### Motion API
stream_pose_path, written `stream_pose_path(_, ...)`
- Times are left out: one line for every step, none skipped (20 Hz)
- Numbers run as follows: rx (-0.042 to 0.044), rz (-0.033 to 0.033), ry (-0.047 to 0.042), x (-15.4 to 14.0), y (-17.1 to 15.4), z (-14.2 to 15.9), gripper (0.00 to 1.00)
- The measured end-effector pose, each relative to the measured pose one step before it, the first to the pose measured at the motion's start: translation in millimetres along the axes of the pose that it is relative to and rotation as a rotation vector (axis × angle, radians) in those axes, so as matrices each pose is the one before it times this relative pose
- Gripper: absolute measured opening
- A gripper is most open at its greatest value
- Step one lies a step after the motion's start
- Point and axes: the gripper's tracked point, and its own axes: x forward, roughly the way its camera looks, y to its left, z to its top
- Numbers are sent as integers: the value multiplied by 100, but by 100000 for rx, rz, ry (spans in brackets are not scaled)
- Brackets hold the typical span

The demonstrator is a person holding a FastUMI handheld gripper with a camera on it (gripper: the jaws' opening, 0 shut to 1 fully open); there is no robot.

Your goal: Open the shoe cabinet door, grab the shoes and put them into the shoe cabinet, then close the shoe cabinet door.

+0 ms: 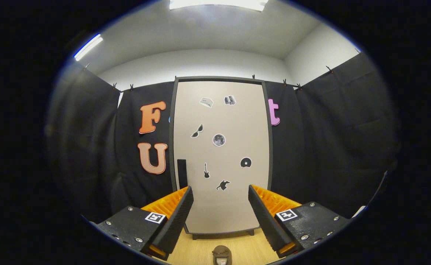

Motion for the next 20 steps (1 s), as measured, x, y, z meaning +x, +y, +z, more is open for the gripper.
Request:
stream_pose_path(341, 116, 443, 569, 621, -155, 94)
stream_pose_path(572, 399, 279, 564, 711, -114, 94)
stream_pose_path(330, 740, -97, 705, 709, -54, 94)
stream_pose_path(-291, 525, -30, 787, 620, -142, 94)
stream_pose_path(-1021, 279, -133, 748, 498, -215, 94)
stream_pose_path(-1205, -512, 75, 929, 242, -193, 94)
stream_pose_path(-566, 697, 569, 834, 649, -464, 93)
stream_pose_path(267, 1771, 482, 773, 761, -209, 92)
stream_pose_path(853, 1350, -24, 883, 500, -185, 92)
stream_pose_path(974, 807, 32, 837, 386, -230, 91)
stream_pose_path(506, 1180, 117, 831, 362, -196, 90)
stream_pose_path(-3, 984, 256, 903, 302, -141, 89)
stream_pose_path(-164, 1187, 122, 858, 277, -130, 88)
stream_pose_path(-308, 1258, -265, 874, 400, -175, 88)
stream_pose_path(-334, 836, -28, 895, 251, -175, 87)
stream_pose_path(-300, 792, 316, 854, 261, -201, 87)
stream_pose_path(-77, 1127, 149, 886, 487, -237, 87)
stream_pose_path(-26, 804, 357, 888, 408, -263, 87)
stream_pose_path(162, 461, 274, 938, 287, -206, 87)
stream_pose_path(232, -554, 15, 797, 84, -187, 86)
